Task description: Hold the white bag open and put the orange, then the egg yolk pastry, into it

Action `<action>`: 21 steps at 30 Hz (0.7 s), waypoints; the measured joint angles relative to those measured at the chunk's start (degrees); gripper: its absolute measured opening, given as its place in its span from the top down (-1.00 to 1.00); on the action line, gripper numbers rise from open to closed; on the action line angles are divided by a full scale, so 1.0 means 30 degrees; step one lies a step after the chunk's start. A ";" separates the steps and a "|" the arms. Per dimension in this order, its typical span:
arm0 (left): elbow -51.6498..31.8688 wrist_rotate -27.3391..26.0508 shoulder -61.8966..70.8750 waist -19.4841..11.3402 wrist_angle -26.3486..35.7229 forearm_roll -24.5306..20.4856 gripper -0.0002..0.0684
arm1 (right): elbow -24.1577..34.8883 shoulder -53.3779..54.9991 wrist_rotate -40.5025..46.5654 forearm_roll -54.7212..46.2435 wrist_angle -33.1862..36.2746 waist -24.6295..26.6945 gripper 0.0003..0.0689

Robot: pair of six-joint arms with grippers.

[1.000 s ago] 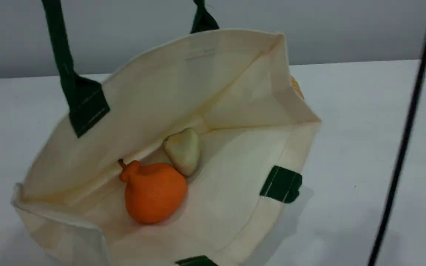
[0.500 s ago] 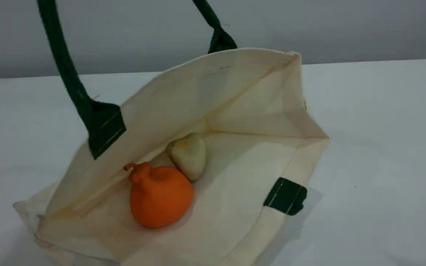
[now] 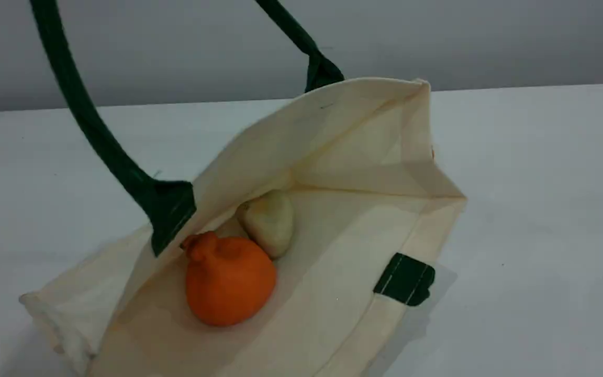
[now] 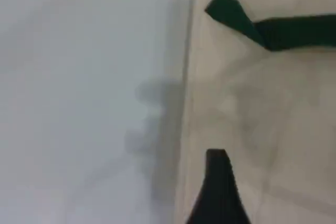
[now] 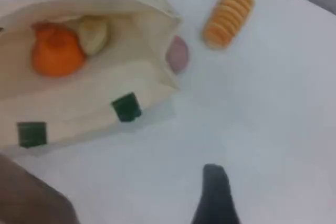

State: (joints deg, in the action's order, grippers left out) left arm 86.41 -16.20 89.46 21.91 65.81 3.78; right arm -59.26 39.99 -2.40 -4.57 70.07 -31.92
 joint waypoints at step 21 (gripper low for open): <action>0.0000 0.0053 -0.1615 0.0000 -0.1126 0.2572 -0.42 | 0.0000 -0.3028 0.2788 -0.1265 -0.0039 0.0000 -0.33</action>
State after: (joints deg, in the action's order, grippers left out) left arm 86.41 -16.04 84.61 21.91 62.43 11.49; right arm -59.26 30.90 5.97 -8.36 69.96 -31.92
